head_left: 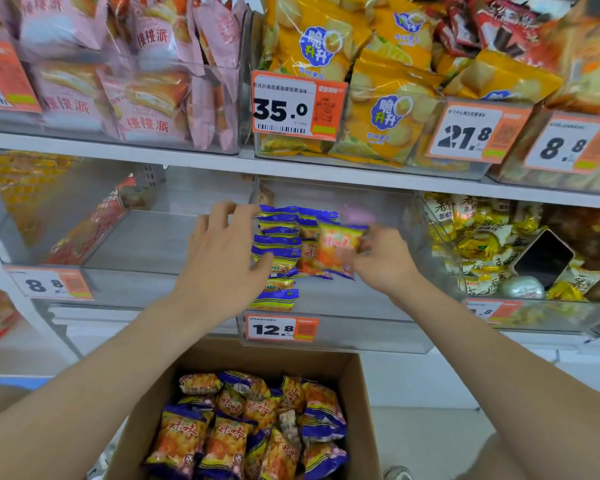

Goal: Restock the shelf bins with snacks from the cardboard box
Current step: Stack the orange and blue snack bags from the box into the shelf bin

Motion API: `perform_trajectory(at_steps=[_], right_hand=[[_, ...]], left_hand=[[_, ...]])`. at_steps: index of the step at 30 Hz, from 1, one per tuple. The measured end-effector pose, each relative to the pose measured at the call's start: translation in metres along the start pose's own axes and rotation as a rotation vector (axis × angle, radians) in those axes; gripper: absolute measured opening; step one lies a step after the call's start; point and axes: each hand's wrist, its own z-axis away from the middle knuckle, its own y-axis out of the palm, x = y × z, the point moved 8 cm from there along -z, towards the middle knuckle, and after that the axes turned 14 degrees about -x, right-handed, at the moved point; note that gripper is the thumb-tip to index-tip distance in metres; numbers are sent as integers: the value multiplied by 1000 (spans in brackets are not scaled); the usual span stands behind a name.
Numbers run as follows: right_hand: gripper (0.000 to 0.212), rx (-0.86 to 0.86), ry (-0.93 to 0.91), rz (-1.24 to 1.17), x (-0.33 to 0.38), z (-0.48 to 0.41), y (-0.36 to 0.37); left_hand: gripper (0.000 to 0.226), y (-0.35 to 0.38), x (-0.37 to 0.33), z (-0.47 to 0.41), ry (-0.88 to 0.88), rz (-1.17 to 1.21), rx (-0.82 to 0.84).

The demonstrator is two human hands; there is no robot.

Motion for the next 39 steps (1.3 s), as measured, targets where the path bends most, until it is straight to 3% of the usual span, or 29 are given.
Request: perform_trajectory(at_steps=[3, 11, 18, 26, 33, 39], right_hand=[[35, 137, 48, 308, -38, -4, 27], [41, 192, 47, 187, -36, -12, 61], [75, 79, 46, 270, -34, -14, 51], [74, 96, -21, 262, -28, -8, 42], [77, 343, -136, 352, -24, -2, 60], [70, 230, -165, 402, -16, -17, 53]], left_hand=[[64, 14, 11, 7, -6, -55, 110], [51, 17, 14, 6, 4, -30, 146], [49, 18, 14, 6, 27, -41, 145], [44, 17, 15, 11, 49, -29, 138], [40, 16, 13, 12, 62, -50, 127], [37, 17, 15, 12, 52, -22, 121]])
